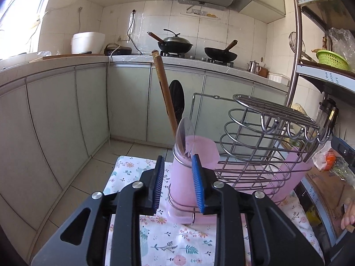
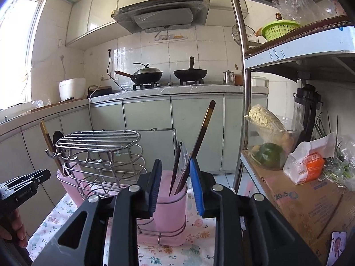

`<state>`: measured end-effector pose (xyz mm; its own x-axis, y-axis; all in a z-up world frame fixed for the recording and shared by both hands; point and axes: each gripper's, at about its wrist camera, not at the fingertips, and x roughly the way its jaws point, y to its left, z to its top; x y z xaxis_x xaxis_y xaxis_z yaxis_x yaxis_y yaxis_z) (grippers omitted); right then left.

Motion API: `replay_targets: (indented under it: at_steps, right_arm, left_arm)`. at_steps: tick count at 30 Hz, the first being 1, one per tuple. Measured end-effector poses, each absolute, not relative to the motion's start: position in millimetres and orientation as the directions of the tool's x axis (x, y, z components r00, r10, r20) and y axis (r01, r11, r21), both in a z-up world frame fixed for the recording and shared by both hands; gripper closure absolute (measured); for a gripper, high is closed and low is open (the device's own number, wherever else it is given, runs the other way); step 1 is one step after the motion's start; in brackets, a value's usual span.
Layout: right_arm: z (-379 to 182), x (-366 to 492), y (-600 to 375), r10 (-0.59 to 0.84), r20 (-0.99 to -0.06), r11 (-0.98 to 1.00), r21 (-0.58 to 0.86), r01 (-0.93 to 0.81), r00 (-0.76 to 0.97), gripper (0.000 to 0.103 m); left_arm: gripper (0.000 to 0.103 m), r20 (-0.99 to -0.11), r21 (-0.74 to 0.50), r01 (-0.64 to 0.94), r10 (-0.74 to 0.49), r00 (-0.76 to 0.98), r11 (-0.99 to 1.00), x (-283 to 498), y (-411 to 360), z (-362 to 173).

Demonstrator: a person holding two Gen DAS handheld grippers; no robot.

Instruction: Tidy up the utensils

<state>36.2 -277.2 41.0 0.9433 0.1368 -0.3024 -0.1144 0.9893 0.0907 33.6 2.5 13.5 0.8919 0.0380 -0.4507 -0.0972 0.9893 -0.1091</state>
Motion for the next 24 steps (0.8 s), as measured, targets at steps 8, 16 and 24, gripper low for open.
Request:
replay_targets:
  at_steps: [8,16,24]
  right_arm:
    - [33,15,-278,0.155,-0.330,0.985,0.128,-0.118,0.931,0.077]
    - [9,2,-265,0.192,-0.423,0.981,0.122,-0.154,0.886,0.077]
    - [-8,-3,-251,0.242,-0.492,0.970,0.132,-0.203,0.836,0.077]
  left_arm:
    - [0.077,-0.480,-0.117,-0.082,0.015,0.877,0.990,18,4,7]
    - [0.077,-0.517,-0.108,-0.063,-0.002,0.856,0.992,7,6,-3]
    - [0.077,-0.543,-0.101,-0.027,-0.032,0.839,0.995,-1,2,-5]
